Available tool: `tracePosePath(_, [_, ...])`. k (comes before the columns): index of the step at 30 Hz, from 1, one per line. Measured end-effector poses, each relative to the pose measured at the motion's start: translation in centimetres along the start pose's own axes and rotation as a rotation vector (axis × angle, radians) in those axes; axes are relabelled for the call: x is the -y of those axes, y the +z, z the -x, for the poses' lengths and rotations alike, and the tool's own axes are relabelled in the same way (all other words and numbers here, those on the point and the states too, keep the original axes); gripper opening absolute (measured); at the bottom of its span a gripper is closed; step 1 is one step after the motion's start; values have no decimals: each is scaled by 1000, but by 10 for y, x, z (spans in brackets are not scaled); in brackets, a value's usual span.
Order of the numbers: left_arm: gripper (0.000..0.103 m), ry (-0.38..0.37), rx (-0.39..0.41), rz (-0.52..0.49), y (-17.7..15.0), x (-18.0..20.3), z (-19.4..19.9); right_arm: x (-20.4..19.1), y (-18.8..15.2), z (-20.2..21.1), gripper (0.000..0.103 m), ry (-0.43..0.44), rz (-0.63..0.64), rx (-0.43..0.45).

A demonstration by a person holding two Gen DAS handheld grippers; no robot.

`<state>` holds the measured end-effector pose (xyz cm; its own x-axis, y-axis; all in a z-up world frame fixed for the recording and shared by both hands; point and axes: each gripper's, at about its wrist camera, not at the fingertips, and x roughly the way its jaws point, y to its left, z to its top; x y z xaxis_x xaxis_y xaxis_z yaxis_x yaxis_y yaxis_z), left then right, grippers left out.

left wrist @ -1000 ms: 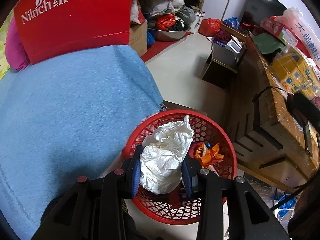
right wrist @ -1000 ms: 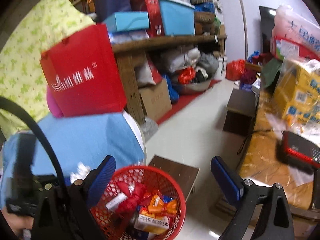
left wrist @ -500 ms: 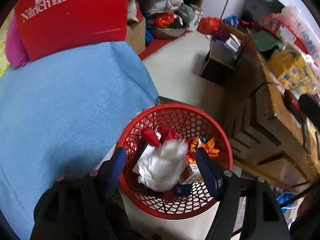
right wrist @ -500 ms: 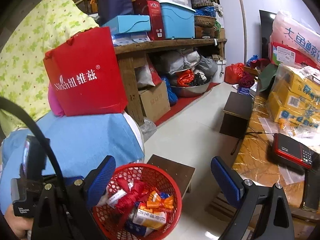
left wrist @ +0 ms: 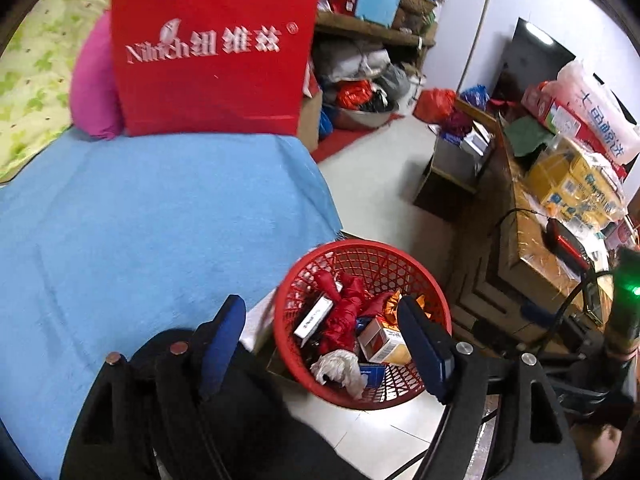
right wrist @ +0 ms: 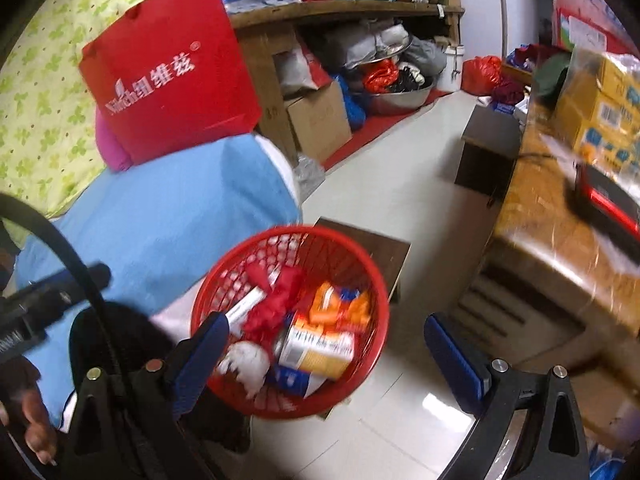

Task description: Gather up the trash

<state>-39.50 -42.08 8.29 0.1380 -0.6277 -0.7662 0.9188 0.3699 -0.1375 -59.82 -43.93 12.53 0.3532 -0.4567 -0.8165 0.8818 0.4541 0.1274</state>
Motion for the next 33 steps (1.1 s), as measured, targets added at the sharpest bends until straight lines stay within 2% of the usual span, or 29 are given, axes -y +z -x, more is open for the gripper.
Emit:
tracePosePath(4, [81,18,53,5,-12,-4,26,-16,-16,2,99,21,27,-20])
tracePosePath(9, [82,32,83,22,-25,-12,42,-35,-25,0,99,39,56,-24])
tracePosePath(17, [82,32,78,53,-32,-18,42,-44,-24,4,99,28,84,-7])
tracePosePath(33, [87,51,84,32,-34,-13,44,-48,-22,13,99,5,110,28])
